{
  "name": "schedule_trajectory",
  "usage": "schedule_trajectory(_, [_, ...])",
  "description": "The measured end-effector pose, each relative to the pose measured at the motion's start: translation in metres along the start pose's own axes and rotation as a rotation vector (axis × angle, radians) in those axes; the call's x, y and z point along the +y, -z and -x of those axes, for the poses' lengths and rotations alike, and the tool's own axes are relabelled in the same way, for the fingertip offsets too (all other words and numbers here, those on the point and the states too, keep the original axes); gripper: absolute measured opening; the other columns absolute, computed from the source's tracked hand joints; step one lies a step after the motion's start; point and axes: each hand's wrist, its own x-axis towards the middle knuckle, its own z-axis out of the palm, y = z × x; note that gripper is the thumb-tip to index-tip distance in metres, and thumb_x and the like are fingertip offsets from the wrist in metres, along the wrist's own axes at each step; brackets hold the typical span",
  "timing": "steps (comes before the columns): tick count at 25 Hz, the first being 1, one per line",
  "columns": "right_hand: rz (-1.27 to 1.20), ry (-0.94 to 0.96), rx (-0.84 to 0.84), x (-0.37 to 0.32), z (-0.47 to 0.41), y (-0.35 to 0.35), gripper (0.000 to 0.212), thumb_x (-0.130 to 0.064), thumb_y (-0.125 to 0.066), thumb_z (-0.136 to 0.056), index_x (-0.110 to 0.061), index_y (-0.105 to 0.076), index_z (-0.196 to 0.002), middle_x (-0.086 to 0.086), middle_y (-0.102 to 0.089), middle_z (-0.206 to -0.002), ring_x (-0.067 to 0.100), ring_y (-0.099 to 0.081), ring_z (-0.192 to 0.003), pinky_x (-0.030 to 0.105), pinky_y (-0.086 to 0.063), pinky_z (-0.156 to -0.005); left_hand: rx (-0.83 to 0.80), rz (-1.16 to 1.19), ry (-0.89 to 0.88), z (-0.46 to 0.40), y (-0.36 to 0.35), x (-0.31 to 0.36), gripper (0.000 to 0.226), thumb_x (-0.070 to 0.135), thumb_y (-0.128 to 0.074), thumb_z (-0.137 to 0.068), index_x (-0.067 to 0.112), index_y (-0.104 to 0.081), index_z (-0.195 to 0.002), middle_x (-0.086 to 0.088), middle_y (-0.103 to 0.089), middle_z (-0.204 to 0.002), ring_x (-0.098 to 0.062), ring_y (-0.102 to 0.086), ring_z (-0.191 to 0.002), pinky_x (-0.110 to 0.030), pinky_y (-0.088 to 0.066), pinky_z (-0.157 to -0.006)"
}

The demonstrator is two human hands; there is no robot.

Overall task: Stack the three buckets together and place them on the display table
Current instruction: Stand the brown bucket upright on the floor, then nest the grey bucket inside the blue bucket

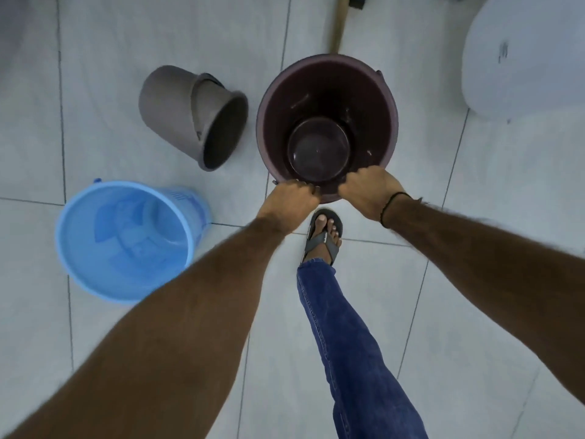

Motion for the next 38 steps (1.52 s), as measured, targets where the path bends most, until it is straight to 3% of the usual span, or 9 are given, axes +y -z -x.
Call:
schedule_trajectory(5, [-0.287,-0.213,-0.003,-0.038,0.002,-0.028,0.014,-0.015,-0.061,-0.088,-0.017,-0.067,-0.101,0.007,-0.069,-0.099,0.029,-0.067,-0.089,0.035,-0.051,-0.067,-0.051,-0.113,-0.135,0.004,-0.014,-0.007,0.033,0.006,-0.061,-0.09,0.01,-0.064,-0.123,-0.011,-0.069,-0.122,-0.029,-0.065,-0.109,-0.04,-0.053,-0.095])
schedule_trajectory(7, [-0.461,-0.355,0.002,-0.054,0.005,-0.016,0.018,-0.015,-0.062,-0.087,-0.014,-0.066,-0.104,0.01,-0.068,-0.102,0.031,-0.066,-0.092,0.037,-0.053,-0.072,-0.037,-0.129,-0.155,0.015,-0.009,-0.016,0.05,0.012,-0.058,-0.094,0.01,-0.047,-0.143,-0.014,-0.047,-0.15,-0.032,-0.047,-0.134,-0.044,-0.038,-0.114])
schedule_trajectory(9, [-0.642,-0.485,0.03,-0.071,0.013,0.004,0.022,-0.012,-0.06,-0.086,-0.012,-0.065,-0.107,0.013,-0.067,-0.106,0.034,-0.065,-0.096,0.039,-0.053,-0.076,-0.057,-0.173,-0.15,0.034,0.007,-0.03,0.061,0.018,-0.051,-0.1,0.011,-0.026,-0.155,-0.013,-0.023,-0.163,-0.032,-0.024,-0.148,-0.046,-0.022,-0.122])
schedule_trajectory(15, [-1.298,-0.88,0.129,-0.139,0.036,0.093,0.036,-0.009,-0.06,-0.08,-0.01,-0.062,-0.115,0.017,-0.064,-0.117,0.037,-0.061,-0.106,0.042,-0.053,-0.088,-0.121,-0.254,-0.176,0.101,0.078,-0.091,0.061,0.018,-0.041,-0.103,0.009,-0.014,-0.157,-0.01,-0.013,-0.166,-0.028,-0.012,-0.152,-0.047,-0.015,-0.124])
schedule_trajectory(20, [-1.758,-0.93,0.117,-0.182,0.008,0.137,0.053,-0.011,-0.057,-0.086,-0.014,-0.049,-0.138,0.014,-0.053,-0.138,0.031,-0.048,-0.128,0.038,-0.038,-0.108,-0.172,-0.382,-0.27,0.114,0.119,-0.137,0.056,0.016,-0.036,-0.105,0.009,-0.016,-0.157,-0.01,-0.016,-0.165,-0.027,-0.014,-0.152,-0.044,-0.015,-0.124])
schedule_trajectory(25, [-1.981,-0.908,0.058,-0.178,-0.042,0.156,0.059,-0.014,-0.057,-0.086,-0.014,-0.041,-0.144,0.016,-0.046,-0.143,0.032,-0.042,-0.132,0.037,-0.035,-0.11,-0.249,-0.427,-0.261,0.089,0.124,-0.184,0.058,0.018,-0.042,-0.103,0.011,-0.02,-0.156,-0.008,-0.02,-0.165,-0.025,-0.018,-0.151,-0.042,-0.016,-0.123])
schedule_trajectory(29, [-2.123,-0.968,0.03,-0.176,-0.088,0.159,0.053,-0.011,-0.056,-0.086,-0.01,-0.046,-0.138,0.016,-0.048,-0.141,0.034,-0.047,-0.128,0.037,-0.04,-0.105,-0.35,-0.513,-0.33,0.054,0.11,-0.223,0.06,0.015,-0.047,-0.101,0.011,-0.021,-0.156,-0.008,-0.023,-0.164,-0.026,-0.021,-0.15,-0.042,-0.018,-0.122])
schedule_trajectory(33, [-2.227,-1.108,0.051,-0.186,-0.155,0.149,0.052,-0.008,-0.054,-0.084,-0.008,-0.048,-0.136,0.017,-0.05,-0.138,0.035,-0.052,-0.122,0.037,-0.046,-0.103,-0.351,-0.696,-0.521,0.001,0.093,-0.245,0.069,0.009,-0.053,-0.097,0.012,-0.018,-0.157,-0.007,-0.017,-0.166,-0.026,-0.016,-0.152,-0.044,-0.02,-0.121])
schedule_trajectory(38, [-2.076,-1.276,0.089,-0.214,-0.254,0.138,0.038,-0.009,-0.055,-0.083,-0.002,-0.057,-0.12,0.022,-0.056,-0.123,0.042,-0.057,-0.11,0.042,-0.052,-0.092,-0.358,-0.934,-0.904,-0.04,0.054,-0.277,0.063,0.006,-0.052,-0.097,0.006,-0.025,-0.154,-0.013,-0.022,-0.163,-0.028,-0.017,-0.151,-0.042,-0.016,-0.124])
